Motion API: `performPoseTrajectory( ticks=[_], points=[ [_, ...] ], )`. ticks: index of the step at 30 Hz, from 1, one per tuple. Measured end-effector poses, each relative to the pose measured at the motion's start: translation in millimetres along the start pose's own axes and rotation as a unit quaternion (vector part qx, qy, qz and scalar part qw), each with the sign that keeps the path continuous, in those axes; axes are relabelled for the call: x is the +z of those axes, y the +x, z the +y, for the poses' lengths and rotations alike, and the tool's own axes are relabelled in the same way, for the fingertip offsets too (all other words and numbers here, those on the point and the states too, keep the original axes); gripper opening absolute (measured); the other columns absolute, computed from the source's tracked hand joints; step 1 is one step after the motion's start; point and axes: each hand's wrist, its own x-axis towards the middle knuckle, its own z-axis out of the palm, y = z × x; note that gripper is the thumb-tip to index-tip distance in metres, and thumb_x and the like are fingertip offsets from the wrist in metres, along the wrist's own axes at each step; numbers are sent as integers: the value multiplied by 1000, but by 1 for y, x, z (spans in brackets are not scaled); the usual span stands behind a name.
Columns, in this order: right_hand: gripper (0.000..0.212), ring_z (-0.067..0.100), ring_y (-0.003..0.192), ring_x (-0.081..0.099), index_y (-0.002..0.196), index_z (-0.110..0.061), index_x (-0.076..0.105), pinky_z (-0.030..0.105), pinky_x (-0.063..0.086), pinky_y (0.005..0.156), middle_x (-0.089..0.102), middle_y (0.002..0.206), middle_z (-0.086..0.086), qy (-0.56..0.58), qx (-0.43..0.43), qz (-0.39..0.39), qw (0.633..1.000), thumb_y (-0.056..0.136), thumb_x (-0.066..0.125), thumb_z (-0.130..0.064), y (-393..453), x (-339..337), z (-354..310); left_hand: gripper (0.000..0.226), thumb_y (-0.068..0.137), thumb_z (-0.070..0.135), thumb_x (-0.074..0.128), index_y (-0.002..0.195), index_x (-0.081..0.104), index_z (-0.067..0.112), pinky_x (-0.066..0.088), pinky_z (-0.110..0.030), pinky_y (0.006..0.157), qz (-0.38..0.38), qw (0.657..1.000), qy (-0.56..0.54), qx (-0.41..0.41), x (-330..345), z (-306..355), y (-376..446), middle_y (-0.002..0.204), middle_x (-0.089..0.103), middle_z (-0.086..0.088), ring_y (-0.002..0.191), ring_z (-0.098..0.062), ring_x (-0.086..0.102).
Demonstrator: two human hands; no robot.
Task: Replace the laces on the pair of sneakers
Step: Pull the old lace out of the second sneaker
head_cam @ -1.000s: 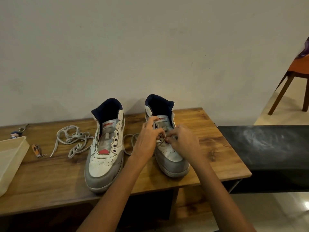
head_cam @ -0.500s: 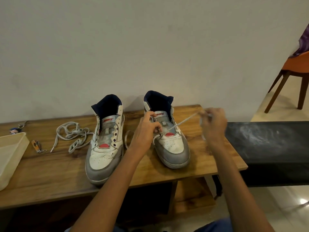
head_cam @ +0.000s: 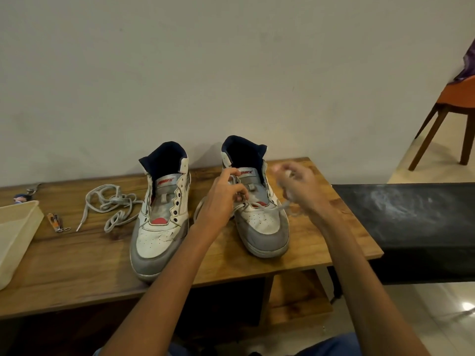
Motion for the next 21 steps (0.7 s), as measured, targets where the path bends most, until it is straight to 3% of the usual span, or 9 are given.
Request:
performPoseTrajectory(
  ticks=[2,3,7,10,13,15,17,19,21],
  points=[
    [26,3,62,48,93,-21,65,19,36,53,56,75,-8,-288,-54,-38,955,86,61,-46,3,9,8,21,84,-8,52,86,65,8,46,-36,86,-6,1000,-8,-3,-1,0,1,132,46,-15,109,-29,54],
    [29,0,63,46,94,-21,68,18,33,52,56,76,-9,-329,-50,-68,940,84,64,-47,2,15,8,20,84,-9,55,87,67,7,48,-34,87,-7,1000,10,3,-1,-4,1,134,44,-13,113,-27,51],
    [23,6,73,49,94,-23,71,18,27,50,60,87,-6,-335,-20,-67,940,83,67,-43,-1,29,4,15,84,-5,60,86,70,7,52,-31,89,-13,999,28,19,0,-4,0,139,39,-7,122,-21,45],
    [18,8,71,47,96,-21,70,19,26,50,55,83,-8,-374,-22,-58,925,88,63,-36,0,31,2,18,86,-7,56,92,68,5,49,-32,90,-17,1000,15,1,-3,0,1,136,42,-11,118,-25,49],
    [19,9,79,44,104,-17,65,20,32,62,55,101,-1,-426,-63,-38,902,93,56,-30,-1,40,8,21,84,-11,50,92,68,-1,39,-29,85,-24,999,27,7,-5,0,0,133,45,-16,110,-28,54],
    [20,9,83,41,108,-14,59,19,31,63,48,107,0,-440,-111,0,891,96,51,-28,-2,45,14,21,83,-12,49,90,67,-1,40,-31,82,-26,999,24,5,-5,-1,-1,132,46,-16,106,-29,56],
    [21,9,80,41,104,-11,59,17,29,59,47,104,0,-416,-140,62,897,96,49,-29,-2,42,19,25,84,-9,50,91,61,12,45,-31,74,-9,999,-47,-23,-3,0,1,126,50,-17,94,-27,59],
    [23,10,78,43,98,-7,62,14,30,58,49,99,2,-333,-143,176,915,95,51,-27,0,24,21,29,84,-6,51,98,56,20,51,-27,66,17,997,-64,-45,-2,0,4,115,54,-16,81,-22,61],
    [19,12,78,44,91,-6,63,12,34,59,49,93,3,-190,-74,310,929,96,52,-20,8,-6,25,27,85,-5,54,99,58,17,53,-27,74,7,996,-70,-46,-3,-1,3,122,52,-12,85,-16,60]
  ],
)
